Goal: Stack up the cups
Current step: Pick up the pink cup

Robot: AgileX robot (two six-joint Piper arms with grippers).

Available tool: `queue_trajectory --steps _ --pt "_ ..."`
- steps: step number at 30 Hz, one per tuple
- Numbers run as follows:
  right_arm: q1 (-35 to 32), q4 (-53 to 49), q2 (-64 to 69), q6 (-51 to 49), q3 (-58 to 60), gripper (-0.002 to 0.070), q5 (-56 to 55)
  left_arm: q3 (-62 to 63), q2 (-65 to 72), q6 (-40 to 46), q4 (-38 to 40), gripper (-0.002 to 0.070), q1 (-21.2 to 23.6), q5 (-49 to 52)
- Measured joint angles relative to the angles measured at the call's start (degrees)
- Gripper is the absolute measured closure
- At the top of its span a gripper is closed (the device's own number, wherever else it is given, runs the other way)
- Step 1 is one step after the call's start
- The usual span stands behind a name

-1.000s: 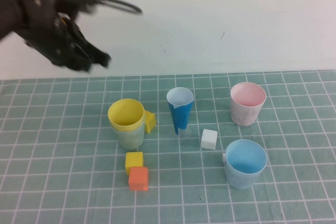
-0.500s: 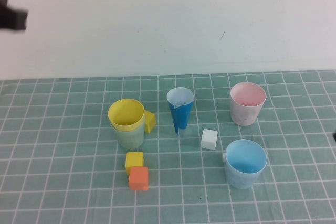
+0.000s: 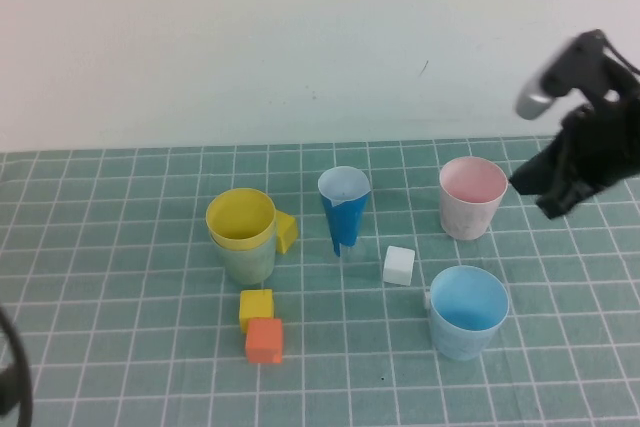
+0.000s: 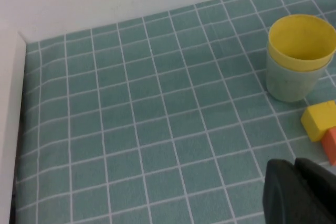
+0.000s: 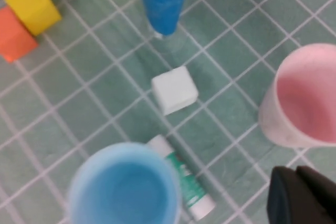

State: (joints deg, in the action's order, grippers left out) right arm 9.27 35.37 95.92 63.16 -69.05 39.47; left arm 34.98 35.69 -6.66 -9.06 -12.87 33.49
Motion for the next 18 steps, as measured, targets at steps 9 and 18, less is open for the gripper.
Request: queue_trajectory --steps 9,18 --pt "1.3 -13.5 16.7 -13.1 -19.5 0.0503 2.1 -5.8 -10.2 -1.3 -6.2 0.0673 0.0 3.5" --pt "1.3 -14.8 28.4 -16.3 -30.6 0.0231 2.7 -5.9 -10.8 -1.3 -11.4 0.0675 0.0 5.6"
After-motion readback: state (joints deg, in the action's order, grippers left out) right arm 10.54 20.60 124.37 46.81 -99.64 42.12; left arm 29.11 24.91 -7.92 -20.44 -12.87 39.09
